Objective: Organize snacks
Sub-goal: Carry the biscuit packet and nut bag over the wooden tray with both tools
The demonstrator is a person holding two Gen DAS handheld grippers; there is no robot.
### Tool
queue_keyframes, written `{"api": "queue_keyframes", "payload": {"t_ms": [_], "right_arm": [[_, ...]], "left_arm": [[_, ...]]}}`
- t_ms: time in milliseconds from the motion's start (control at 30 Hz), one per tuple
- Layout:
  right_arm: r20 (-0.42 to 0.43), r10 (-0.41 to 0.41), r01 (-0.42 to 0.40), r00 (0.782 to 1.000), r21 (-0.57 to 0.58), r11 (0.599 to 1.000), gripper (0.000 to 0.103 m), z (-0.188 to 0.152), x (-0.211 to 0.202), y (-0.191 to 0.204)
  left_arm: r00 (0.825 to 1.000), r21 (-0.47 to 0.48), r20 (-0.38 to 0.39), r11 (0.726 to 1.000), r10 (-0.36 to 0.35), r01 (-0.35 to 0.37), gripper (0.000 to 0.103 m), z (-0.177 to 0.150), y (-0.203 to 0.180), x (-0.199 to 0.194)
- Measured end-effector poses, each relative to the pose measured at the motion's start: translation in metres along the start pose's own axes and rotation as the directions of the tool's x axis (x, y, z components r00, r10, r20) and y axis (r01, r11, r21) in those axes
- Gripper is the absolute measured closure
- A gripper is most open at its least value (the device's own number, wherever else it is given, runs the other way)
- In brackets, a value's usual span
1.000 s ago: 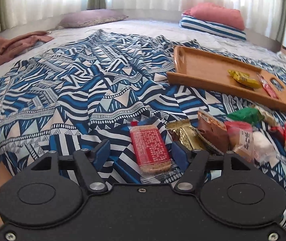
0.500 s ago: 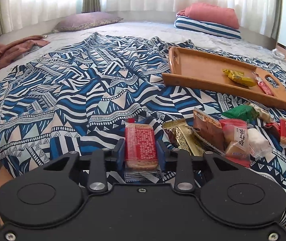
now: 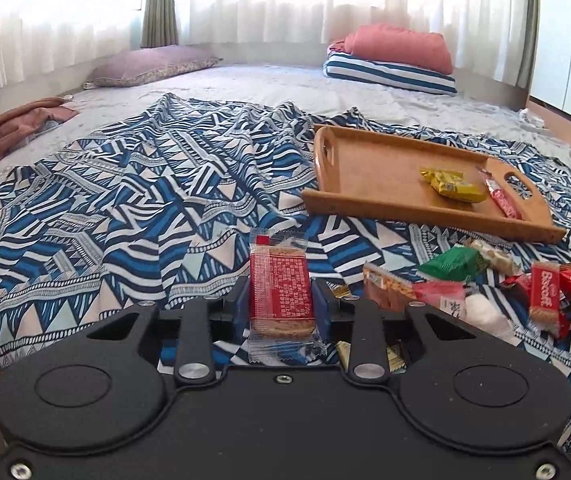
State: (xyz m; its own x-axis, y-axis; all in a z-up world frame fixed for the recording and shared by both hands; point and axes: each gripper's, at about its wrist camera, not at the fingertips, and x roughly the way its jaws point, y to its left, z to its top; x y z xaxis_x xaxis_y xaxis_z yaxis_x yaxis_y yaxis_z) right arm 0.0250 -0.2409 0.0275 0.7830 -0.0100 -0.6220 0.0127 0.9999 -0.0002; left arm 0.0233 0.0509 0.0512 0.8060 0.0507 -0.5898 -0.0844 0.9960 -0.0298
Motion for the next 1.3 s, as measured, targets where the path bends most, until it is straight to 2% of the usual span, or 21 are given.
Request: {"api": "queue_keyframes", "payload": {"t_ms": [267, 567, 833, 1067, 1300], "right_arm": [[0.034, -0.019, 0.017, 0.999, 0.052, 0.998, 0.054, 0.023, -0.009, -0.011], [0.045, 0.038, -0.044, 0.998, 0.137, 0.99, 0.054, 0.073, 0.004, -0.019], [0.014, 0.137, -0.135, 0.99, 0.281, 0.95, 0.054, 0.117, 0.039, -0.024], [-0.023, 0.138, -0.125, 0.99, 0.3, 0.946, 0.054, 0.137, 0.074, -0.015], [-0.054, 0.14, -0.116, 0.989, 0.311, 0.943, 0.054, 0.146, 0.104, -0.012]], "left_arm": [[0.997, 0.034, -0.012, 0.997, -0.071, 0.071, 0.072, 0.034, -0.012, 0.008], [0.986, 0.04, -0.031, 0.985, -0.166, 0.167, 0.072, 0.081, -0.032, 0.029], [0.967, 0.024, -0.061, 0.968, -0.248, 0.25, 0.072, 0.113, -0.051, 0.06], [0.945, -0.017, -0.125, 0.953, -0.303, 0.303, 0.072, 0.13, -0.067, 0.1], [0.938, -0.008, -0.147, 0.948, -0.315, 0.317, 0.072, 0.139, -0.088, 0.141]]}}
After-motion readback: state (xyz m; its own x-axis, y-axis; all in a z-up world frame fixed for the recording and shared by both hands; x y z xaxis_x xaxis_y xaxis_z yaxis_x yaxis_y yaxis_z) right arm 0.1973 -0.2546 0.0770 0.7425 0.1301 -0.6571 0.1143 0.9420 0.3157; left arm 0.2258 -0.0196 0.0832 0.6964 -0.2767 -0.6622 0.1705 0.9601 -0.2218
